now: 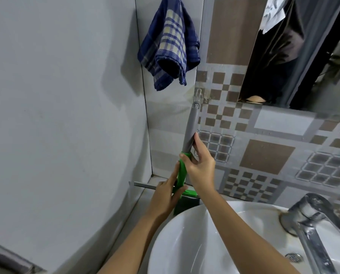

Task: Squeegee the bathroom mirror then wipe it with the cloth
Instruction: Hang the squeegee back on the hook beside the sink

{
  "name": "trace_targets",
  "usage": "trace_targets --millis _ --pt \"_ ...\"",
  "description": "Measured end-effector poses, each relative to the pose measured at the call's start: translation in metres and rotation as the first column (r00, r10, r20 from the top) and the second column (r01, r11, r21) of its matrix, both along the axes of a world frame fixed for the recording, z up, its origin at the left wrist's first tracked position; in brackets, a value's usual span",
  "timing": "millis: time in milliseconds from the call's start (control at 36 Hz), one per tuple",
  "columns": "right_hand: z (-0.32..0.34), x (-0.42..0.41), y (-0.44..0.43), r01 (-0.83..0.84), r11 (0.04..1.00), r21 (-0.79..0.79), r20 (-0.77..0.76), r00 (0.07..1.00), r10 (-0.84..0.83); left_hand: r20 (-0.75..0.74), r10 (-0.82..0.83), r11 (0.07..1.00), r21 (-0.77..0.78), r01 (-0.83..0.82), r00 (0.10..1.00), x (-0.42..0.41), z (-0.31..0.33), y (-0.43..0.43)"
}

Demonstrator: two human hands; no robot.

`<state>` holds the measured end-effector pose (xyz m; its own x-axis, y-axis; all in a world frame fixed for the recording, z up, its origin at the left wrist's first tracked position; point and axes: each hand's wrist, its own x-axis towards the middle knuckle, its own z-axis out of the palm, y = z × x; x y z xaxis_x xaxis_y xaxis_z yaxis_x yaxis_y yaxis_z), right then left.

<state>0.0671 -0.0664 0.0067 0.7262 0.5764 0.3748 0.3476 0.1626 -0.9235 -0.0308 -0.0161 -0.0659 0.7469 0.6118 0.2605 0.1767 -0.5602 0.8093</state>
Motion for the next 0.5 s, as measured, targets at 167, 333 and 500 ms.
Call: trace_targets --millis 167,333,500 --pt "-0.002 0.01 0.0 -0.039 0.999 0.008 -0.072 0.997 0.039 -0.041 -0.019 1.0 0.005 0.019 0.999 0.005 -0.003 0.005" --pt "-0.008 0.018 0.001 -0.059 0.998 0.015 -0.09 0.994 0.06 -0.065 -0.02 1.0 0.02 0.021 0.998 0.015 -0.014 0.014" --pt "-0.012 0.027 0.007 -0.058 0.998 0.021 -0.066 0.996 0.059 -0.07 -0.002 1.0 0.025 0.004 0.998 0.027 -0.024 0.024"
